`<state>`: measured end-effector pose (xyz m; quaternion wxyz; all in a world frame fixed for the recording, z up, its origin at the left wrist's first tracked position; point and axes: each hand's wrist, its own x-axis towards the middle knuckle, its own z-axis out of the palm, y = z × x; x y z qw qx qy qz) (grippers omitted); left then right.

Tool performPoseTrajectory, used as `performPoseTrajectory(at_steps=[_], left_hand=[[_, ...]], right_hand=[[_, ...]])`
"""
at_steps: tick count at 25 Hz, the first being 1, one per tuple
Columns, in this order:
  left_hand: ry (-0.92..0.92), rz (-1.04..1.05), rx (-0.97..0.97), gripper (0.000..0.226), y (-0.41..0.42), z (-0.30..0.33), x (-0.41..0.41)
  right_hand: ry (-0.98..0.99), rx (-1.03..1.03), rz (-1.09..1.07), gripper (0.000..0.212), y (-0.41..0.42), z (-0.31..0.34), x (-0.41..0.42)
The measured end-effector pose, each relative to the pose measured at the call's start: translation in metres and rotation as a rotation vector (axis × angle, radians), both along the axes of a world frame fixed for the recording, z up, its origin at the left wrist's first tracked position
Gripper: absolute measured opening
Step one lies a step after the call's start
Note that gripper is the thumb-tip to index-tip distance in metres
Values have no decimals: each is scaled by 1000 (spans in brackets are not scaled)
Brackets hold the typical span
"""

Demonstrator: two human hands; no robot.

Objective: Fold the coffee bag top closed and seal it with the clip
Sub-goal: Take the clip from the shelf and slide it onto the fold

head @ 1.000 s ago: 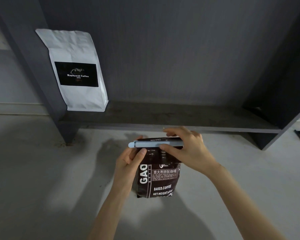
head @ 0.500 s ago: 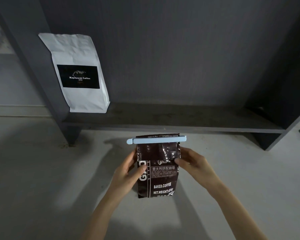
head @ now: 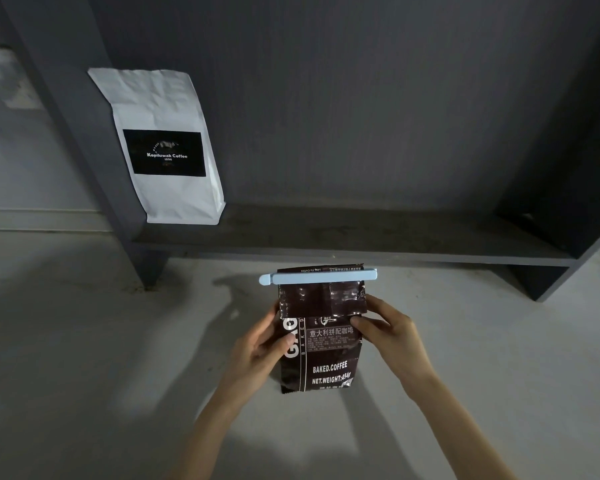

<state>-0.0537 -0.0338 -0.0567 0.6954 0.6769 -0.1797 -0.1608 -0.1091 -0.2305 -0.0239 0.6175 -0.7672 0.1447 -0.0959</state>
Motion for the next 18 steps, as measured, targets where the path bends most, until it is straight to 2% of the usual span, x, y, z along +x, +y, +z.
performPoseTrajectory(at_steps=[6, 9, 14, 18], left_hand=[[-91, 37, -49, 50, 8, 35, 22], [-154, 44, -29, 55, 12, 65, 48], [-315, 157, 20, 51, 12, 105, 98], [-354, 224, 25, 51, 10, 117, 140]], right_hand=[[-104, -73, -21, 37, 11, 37, 19], [-158, -116, -44, 35, 15, 64, 47], [-250, -160, -70, 36, 26, 96, 103], [-287, -221, -76, 36, 29, 112, 146]])
